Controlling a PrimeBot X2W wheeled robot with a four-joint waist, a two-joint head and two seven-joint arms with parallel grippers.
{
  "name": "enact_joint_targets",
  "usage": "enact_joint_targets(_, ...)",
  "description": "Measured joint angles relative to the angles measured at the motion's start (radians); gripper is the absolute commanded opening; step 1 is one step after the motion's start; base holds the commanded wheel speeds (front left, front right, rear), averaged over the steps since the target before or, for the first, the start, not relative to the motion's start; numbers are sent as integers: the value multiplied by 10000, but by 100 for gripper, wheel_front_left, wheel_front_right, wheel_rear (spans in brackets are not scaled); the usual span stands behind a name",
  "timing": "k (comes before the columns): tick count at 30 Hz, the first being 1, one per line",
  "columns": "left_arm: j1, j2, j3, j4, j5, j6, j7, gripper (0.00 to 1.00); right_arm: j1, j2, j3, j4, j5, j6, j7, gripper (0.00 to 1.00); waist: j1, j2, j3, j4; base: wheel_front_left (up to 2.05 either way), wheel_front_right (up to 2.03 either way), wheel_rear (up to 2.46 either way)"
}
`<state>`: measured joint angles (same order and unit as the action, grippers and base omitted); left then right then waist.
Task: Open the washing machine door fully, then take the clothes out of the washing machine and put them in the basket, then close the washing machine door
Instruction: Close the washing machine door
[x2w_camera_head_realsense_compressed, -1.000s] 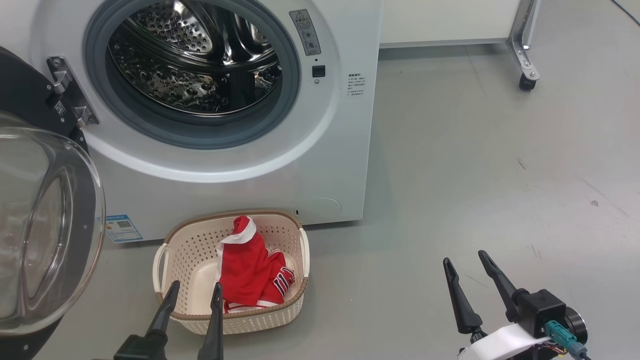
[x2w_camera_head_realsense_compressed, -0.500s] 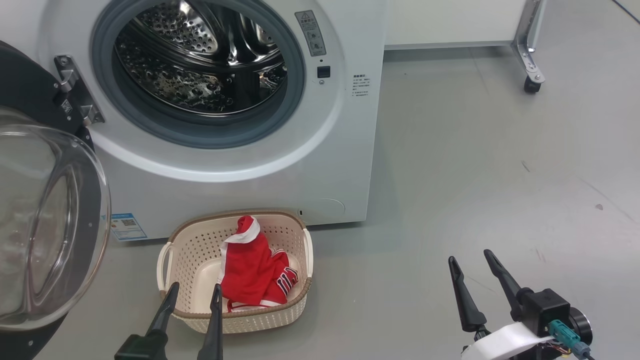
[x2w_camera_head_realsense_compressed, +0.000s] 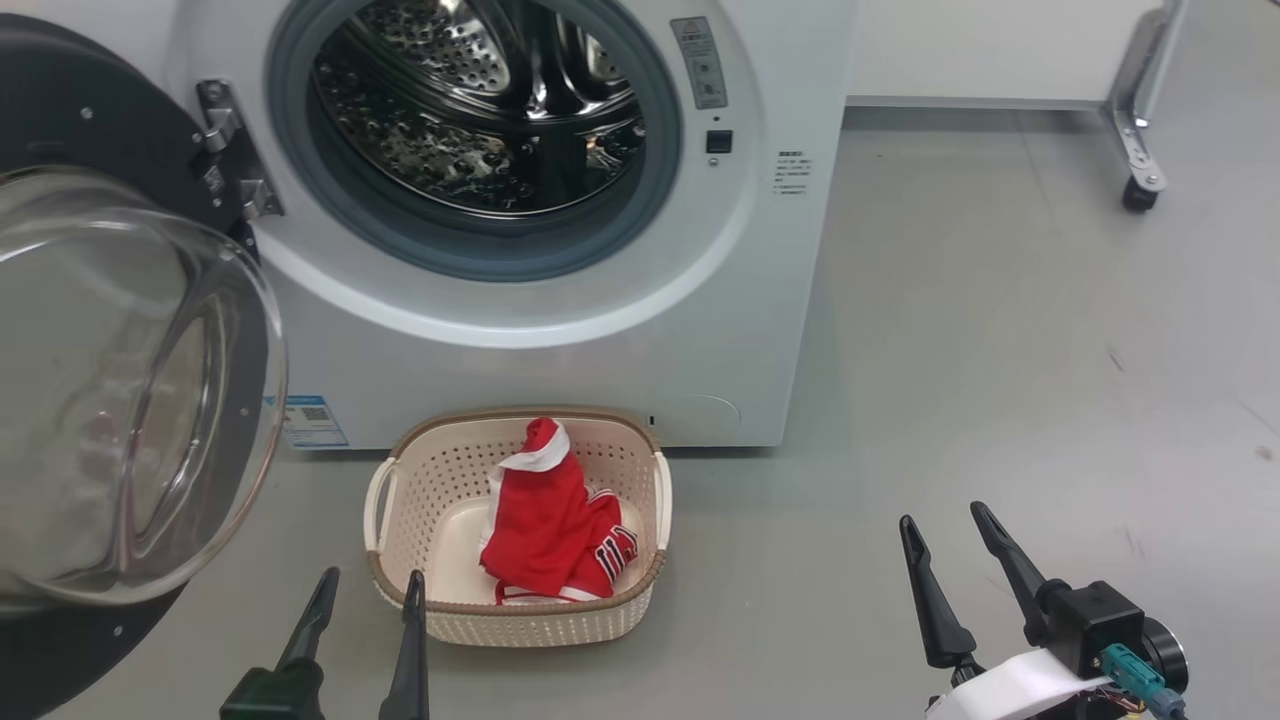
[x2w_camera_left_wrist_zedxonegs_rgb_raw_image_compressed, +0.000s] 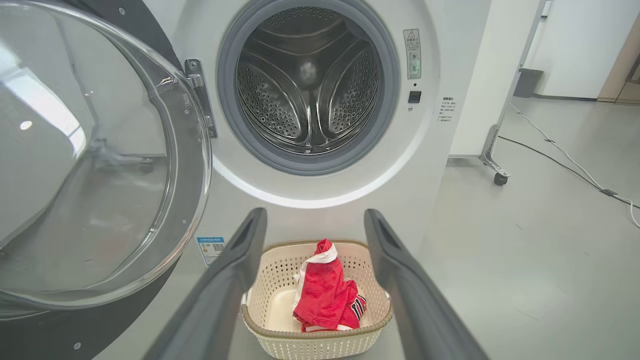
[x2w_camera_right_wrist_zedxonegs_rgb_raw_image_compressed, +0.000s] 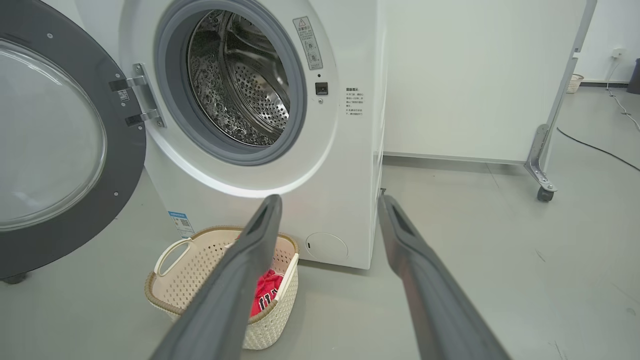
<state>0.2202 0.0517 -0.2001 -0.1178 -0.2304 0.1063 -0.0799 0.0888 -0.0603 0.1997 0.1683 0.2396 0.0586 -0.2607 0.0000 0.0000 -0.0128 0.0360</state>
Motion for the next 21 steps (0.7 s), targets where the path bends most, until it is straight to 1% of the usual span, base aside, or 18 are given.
enact_joint_targets(6,0,-2,113,59,52,25,12,100,34,-13,56,-2,0,4,0,100,0,0,4,559,0,0,0)
enact_joint_targets(7,0,-2,178,67,65,27,12,100,38,-13,61,-2,0,4,0,100,0,0,4,772,0,0,0)
enact_joint_targets(21,-10,-4,359,102,109,42,6,100,156,-25,50,-48,2,4,0,100,0,0,-11,2535,0,0,0)
